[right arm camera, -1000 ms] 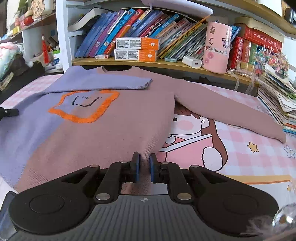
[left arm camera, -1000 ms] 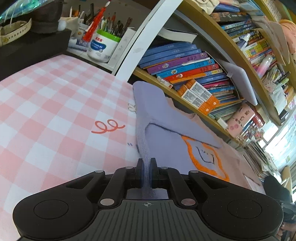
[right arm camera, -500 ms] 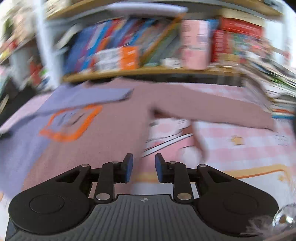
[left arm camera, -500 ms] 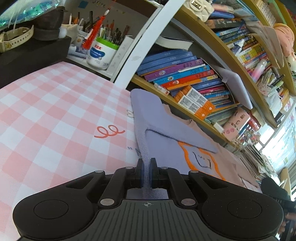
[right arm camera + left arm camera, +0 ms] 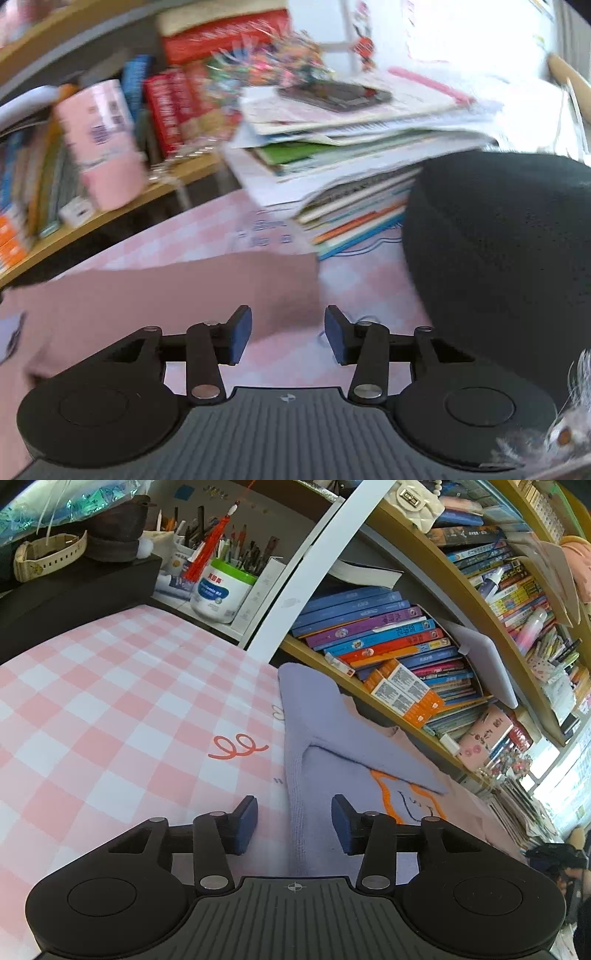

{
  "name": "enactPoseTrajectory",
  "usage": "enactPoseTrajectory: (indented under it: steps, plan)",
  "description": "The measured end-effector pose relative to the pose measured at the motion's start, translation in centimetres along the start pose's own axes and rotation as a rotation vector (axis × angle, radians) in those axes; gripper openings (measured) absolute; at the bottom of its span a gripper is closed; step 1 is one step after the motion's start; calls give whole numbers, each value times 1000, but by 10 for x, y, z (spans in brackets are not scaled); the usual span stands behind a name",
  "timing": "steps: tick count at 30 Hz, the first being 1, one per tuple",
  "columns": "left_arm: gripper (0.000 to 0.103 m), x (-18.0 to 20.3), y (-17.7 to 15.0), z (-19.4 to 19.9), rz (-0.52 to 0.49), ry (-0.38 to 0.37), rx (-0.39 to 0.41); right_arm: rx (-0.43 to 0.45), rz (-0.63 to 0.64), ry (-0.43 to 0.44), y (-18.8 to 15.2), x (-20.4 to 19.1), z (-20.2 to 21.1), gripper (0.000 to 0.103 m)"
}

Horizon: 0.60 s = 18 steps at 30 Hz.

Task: Fold clothes
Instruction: 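Fold the lavender sleeve across the sweater body and open the left tool, then grasp the mauve sleeve cuff with the right tool and fold it across the body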

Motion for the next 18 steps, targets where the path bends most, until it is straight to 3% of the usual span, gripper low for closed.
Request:
enactPoseTrajectory:
  steps: [9,12,14,18]
  plan:
    - [60,8,-1,2,-50,11,5,-38,12,-36,5,5,-28,41]
    - [61,11,-2,2,-69,20,4,-40,61,-54,6,-3,-32,26]
    - [62,12,-2,2,-79,24,3,-38,82,-50,10,-13,-29,11]
    - [73,17,-4,3,-111,33,3,-33,123,-42,17,-32,-24,9]
Point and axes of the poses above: each gripper's, at about its wrist camera, not at the fingertips, and z roughly against the way its jaws point, x to its right, y to its top, the point moved 3 cm from there along -z, roughly the way its jaws point, and after that the axes turned 8 degrees about y, right-handed, at the moved point
